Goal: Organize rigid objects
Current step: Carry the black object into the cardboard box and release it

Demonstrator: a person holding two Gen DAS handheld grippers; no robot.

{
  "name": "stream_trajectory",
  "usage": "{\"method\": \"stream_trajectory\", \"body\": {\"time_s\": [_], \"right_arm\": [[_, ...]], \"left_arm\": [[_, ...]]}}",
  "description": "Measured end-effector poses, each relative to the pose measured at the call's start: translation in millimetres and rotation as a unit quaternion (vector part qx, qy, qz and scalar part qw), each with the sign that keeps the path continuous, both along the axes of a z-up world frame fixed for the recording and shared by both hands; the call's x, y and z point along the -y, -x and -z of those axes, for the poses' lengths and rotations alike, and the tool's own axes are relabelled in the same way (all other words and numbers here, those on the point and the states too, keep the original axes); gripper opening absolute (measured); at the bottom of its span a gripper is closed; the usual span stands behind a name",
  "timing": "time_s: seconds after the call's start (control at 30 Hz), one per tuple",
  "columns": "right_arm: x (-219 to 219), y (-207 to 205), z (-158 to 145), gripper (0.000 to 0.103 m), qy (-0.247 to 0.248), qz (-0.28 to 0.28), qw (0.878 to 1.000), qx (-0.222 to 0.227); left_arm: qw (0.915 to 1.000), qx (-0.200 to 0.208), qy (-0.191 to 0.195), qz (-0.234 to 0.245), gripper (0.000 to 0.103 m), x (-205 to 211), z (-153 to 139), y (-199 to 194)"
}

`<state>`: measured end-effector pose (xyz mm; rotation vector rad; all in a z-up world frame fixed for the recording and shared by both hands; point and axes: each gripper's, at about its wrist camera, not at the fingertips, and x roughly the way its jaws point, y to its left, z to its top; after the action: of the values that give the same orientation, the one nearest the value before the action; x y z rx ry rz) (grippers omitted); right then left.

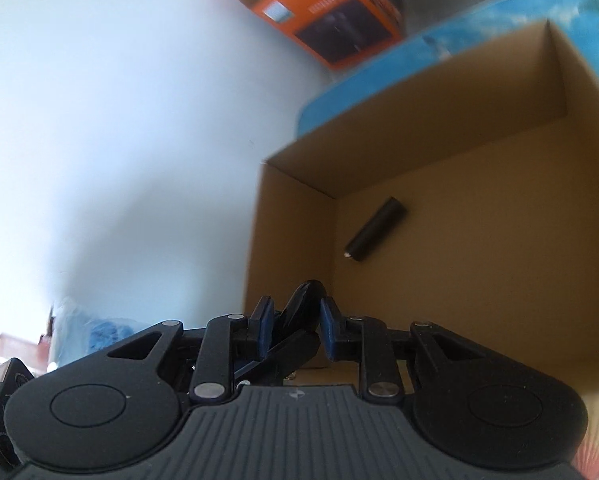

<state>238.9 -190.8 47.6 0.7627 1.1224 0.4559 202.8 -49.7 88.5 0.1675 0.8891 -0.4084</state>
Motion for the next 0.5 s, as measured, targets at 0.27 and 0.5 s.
{"method": "stream_trajectory", "body": {"time_s": [0.27,0.5], "right_arm": [[-12.6,-63.8,52.1,0.027,0.016,-0.01,0.997,-0.074],[-8.0,-80.7,57.9,0.027,0.008,-0.01,0.997,-0.075]], "left_arm": [[0.9951,-0.081,-0.053,-0.019,0.016,3.3,40.1,-63.8],[0.9963,-0.064,-0.054,-0.022,0.018,-2.3,32.0,-58.6]]}}
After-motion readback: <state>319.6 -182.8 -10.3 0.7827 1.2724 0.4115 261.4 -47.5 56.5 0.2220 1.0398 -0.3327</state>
